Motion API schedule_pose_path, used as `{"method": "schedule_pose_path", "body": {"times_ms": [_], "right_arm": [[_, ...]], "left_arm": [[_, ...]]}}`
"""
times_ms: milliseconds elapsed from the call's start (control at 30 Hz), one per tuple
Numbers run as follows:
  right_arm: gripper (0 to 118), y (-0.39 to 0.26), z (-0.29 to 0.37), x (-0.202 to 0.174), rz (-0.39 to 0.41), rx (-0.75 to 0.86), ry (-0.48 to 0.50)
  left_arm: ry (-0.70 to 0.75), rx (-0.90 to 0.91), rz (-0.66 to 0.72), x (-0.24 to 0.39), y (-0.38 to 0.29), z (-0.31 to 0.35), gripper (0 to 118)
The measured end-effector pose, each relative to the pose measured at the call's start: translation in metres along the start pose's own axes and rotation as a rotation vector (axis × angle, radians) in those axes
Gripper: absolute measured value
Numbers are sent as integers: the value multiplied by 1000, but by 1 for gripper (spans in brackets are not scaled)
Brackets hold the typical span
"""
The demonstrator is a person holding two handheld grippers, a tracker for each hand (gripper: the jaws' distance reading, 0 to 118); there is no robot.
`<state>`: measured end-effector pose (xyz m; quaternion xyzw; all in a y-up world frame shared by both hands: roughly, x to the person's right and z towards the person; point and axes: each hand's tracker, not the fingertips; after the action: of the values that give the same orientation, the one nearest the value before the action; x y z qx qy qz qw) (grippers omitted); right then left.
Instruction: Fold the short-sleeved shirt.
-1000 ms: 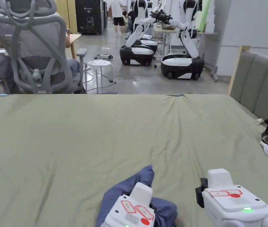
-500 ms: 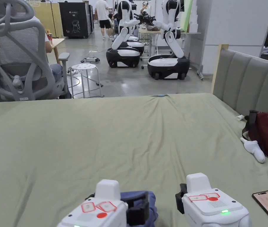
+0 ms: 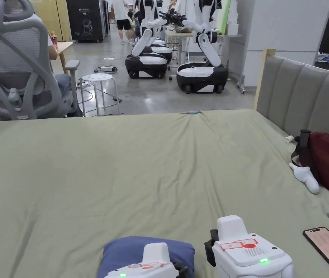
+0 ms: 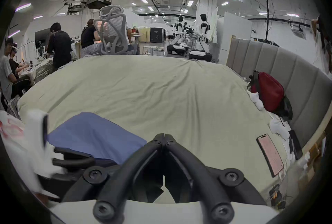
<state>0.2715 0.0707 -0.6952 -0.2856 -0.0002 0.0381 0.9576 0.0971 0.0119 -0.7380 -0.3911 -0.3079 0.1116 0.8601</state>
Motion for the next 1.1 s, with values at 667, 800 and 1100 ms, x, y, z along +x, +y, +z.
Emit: {"method": "schedule_pose_path", "body": {"times_ms": [667, 800, 1100], "right_arm": [[0, -12, -45, -58, -13, -171, 105], [0, -10, -45, -56, -19, -202, 115], [0, -12, -46, -60, 19, -229, 93]], "left_arm": [[-113, 187, 477, -177, -3, 118, 103], [-210, 99, 693, -190, -17, 70, 92], [-120, 84, 558, -157, 6, 53, 24]]}}
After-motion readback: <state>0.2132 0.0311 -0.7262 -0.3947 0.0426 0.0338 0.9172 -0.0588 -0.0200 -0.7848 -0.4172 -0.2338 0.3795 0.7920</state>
